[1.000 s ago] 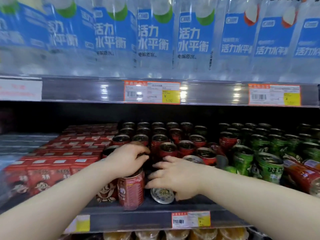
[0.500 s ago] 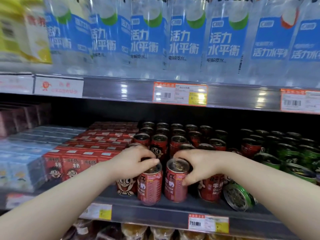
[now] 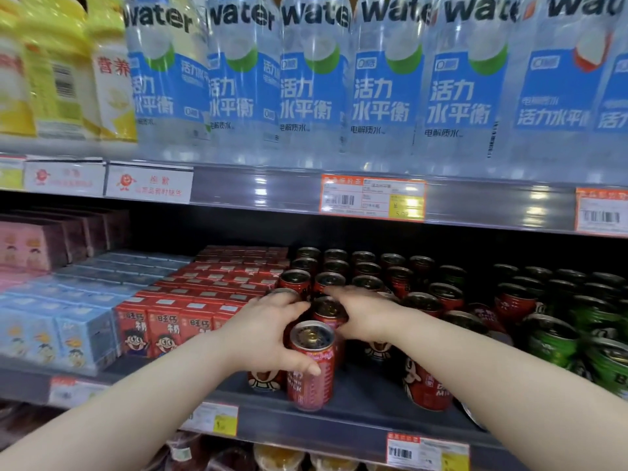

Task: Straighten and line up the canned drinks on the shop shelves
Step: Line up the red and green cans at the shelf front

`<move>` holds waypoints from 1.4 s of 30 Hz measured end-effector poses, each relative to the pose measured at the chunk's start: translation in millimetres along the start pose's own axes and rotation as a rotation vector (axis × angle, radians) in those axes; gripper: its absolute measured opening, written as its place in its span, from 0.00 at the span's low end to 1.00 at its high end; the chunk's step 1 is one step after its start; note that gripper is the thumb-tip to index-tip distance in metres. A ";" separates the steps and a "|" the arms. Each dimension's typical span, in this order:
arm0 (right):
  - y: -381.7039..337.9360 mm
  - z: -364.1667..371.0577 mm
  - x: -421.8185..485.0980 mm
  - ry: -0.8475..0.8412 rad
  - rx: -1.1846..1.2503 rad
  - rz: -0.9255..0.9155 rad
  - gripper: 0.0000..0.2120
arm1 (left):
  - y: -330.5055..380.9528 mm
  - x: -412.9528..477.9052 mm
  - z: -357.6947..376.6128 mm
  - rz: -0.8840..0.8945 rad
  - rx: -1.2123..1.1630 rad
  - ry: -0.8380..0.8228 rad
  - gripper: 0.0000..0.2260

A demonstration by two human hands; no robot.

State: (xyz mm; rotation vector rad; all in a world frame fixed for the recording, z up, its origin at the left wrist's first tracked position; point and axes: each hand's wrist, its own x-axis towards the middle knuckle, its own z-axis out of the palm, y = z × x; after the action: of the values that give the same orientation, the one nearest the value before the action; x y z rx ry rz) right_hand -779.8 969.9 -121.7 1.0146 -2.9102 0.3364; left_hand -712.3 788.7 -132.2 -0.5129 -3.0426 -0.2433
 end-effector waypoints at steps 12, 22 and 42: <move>7.0 -17.2 -9.2 0.097 0.011 0.050 0.26 | 5.4 -1.0 -2.4 -0.141 0.063 -0.046 0.55; 56.6 -55.5 -93.7 -0.369 -0.327 0.131 0.39 | 40.3 38.0 0.8 -0.041 -0.009 0.044 0.28; 103.9 -71.9 -145.0 -0.437 -0.215 0.283 0.33 | 78.6 73.4 1.8 0.177 -0.112 0.175 0.18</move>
State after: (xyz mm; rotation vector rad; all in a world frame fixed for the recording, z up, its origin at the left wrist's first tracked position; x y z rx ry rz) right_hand -732.5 1153.1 -87.2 0.7185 -3.3861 -0.2214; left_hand -755.7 885.9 -117.1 -0.7224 -2.8052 -0.4267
